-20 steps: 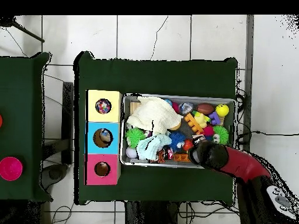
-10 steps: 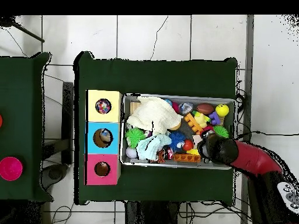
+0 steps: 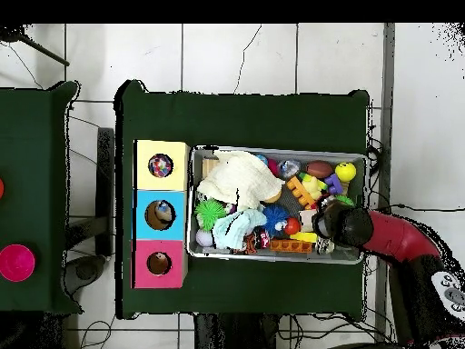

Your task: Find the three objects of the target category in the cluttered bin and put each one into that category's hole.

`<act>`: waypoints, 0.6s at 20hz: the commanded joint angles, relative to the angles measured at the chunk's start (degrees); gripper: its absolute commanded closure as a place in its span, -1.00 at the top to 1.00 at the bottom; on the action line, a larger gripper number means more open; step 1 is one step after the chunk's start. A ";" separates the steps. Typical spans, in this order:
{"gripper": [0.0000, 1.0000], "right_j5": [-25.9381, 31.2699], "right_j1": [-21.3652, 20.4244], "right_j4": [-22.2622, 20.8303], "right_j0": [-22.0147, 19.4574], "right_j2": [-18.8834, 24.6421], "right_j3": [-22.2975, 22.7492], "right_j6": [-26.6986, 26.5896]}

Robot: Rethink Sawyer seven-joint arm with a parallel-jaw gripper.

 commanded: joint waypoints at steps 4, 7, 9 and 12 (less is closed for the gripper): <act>-1.00 4.69 2.96 -5.06 -1.15 6.91 -3.57 -13.72; -1.00 4.82 3.11 -4.89 -1.29 6.94 -3.65 -13.36; -1.00 4.98 3.32 -4.51 -1.98 7.47 -2.92 -13.13; -1.00 2.76 3.48 -5.89 -2.28 7.26 -2.90 -12.95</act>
